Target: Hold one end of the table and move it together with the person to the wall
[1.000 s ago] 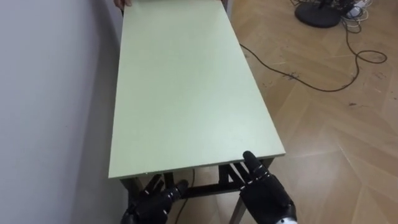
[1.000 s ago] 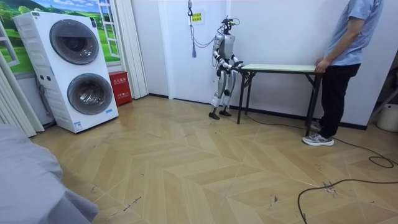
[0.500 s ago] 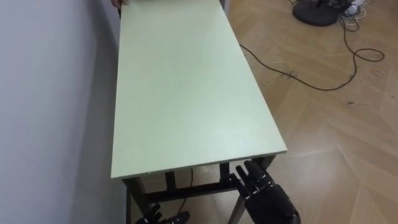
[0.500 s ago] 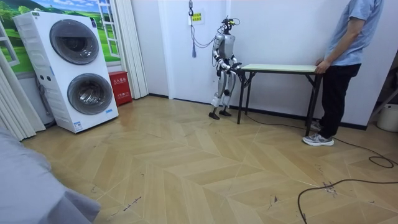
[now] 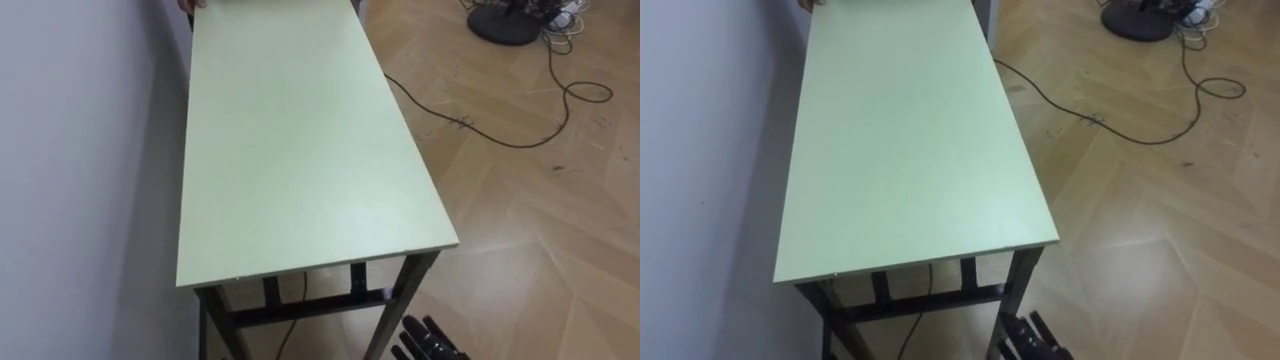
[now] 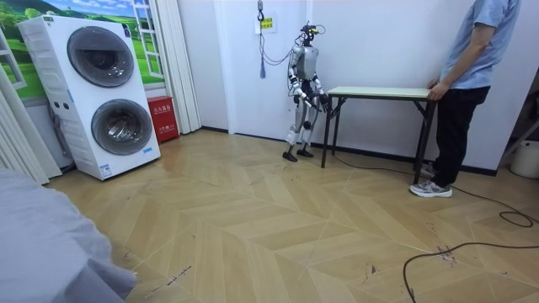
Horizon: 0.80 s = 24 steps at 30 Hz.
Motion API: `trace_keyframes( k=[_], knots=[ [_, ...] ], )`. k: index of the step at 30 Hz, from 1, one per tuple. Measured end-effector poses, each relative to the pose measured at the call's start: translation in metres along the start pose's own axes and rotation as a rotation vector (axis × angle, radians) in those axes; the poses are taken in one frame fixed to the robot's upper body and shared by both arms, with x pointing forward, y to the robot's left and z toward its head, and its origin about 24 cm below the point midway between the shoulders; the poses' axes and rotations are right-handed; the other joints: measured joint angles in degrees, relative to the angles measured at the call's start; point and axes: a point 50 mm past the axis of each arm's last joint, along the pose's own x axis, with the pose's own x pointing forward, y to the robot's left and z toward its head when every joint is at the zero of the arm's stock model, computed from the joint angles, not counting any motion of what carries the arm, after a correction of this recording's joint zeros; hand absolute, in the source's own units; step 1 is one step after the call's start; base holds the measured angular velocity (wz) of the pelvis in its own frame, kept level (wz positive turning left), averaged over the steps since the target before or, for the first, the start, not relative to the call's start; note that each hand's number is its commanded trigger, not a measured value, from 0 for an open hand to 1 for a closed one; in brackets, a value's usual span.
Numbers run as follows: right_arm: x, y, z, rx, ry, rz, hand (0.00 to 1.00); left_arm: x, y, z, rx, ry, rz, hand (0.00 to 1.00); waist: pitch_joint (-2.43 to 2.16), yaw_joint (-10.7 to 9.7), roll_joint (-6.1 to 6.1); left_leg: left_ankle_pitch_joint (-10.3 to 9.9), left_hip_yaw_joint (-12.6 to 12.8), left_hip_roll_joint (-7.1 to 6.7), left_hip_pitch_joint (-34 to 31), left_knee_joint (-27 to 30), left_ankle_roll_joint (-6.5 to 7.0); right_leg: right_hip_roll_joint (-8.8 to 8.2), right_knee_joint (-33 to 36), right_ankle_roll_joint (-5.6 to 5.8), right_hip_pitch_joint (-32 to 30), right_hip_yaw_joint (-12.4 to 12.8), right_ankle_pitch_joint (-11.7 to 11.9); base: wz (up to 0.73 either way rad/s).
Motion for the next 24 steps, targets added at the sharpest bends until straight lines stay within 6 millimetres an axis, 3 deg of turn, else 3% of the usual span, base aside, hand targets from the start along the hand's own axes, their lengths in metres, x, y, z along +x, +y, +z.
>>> trace_keyframes(
  k=[6,16,24],
  knots=[
    [-0.015,-0.034,-0.008,0.014,0.009,-0.177,0.00,-0.008,0.028,-0.016,-0.005,0.054,0.121,0.00,0.07,0.2,-0.30,-0.1,0.0,0.01,0.0,0.0,-0.12,-0.01,-0.7,-0.06,0.3,-1.5,0.1,0.00],
    [-0.049,-0.081,-0.031,-0.124,0.188,-0.510,0.00,-0.020,0.062,-0.034,0.062,0.131,0.371,0.00,0.38,0.4,-0.65,-0.2,-0.1,0.02,1.9,-1.0,-0.27,0.06,-0.6,-0.07,1.7,-1.2,0.0,-0.01],
    [-0.038,-0.077,-0.024,-0.231,0.236,-0.597,0.00,-0.019,0.063,-0.040,0.253,0.185,0.515,0.00,0.46,0.6,-1.17,-0.2,-0.6,0.01,2.0,-0.9,-0.33,0.16,-0.9,-0.07,2.3,-1.4,0.0,0.04]
  ],
)
